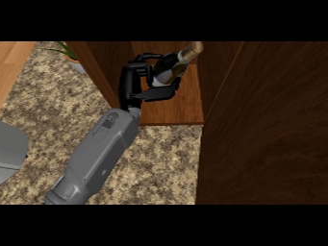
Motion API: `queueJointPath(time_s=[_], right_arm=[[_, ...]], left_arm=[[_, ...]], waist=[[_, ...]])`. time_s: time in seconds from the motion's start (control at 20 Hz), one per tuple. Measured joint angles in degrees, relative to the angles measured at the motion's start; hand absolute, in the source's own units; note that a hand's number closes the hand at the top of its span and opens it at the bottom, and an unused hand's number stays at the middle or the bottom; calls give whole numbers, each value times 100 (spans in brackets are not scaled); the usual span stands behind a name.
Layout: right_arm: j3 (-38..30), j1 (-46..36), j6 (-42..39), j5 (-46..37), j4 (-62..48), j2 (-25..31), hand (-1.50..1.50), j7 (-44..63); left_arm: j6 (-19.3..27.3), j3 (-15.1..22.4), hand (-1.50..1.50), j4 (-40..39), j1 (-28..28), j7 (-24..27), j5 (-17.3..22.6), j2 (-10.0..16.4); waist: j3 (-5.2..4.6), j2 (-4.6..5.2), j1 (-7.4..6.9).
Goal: Pick up the wine, place it into the cabinet and close the cabinet
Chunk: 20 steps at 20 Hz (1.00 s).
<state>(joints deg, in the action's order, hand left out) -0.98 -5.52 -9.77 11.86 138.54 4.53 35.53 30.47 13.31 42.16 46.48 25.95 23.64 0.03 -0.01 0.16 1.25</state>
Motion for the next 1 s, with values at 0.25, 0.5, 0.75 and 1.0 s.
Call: queueJointPath(time_s=[0.25,0.5,0.75,1.0], right_arm=[[-16,118,-93,29,-6,-5,-150,-76],[15,120,-151,54,-41,-37,-150,-172],[94,167,-165,63,-42,-89,-150,-231],[215,106,-122,72,-46,-138,-150,-185]], left_arm=[[-1,-176,150,-567,369,356,4,33],[58,-477,150,-1247,811,811,-50,26],[35,-752,150,-1834,1252,1064,-26,26],[-61,-991,150,-2303,1446,1294,193,9]], waist=[[0,5,24],[0,20,52],[0,31,84],[-2,49,146]])
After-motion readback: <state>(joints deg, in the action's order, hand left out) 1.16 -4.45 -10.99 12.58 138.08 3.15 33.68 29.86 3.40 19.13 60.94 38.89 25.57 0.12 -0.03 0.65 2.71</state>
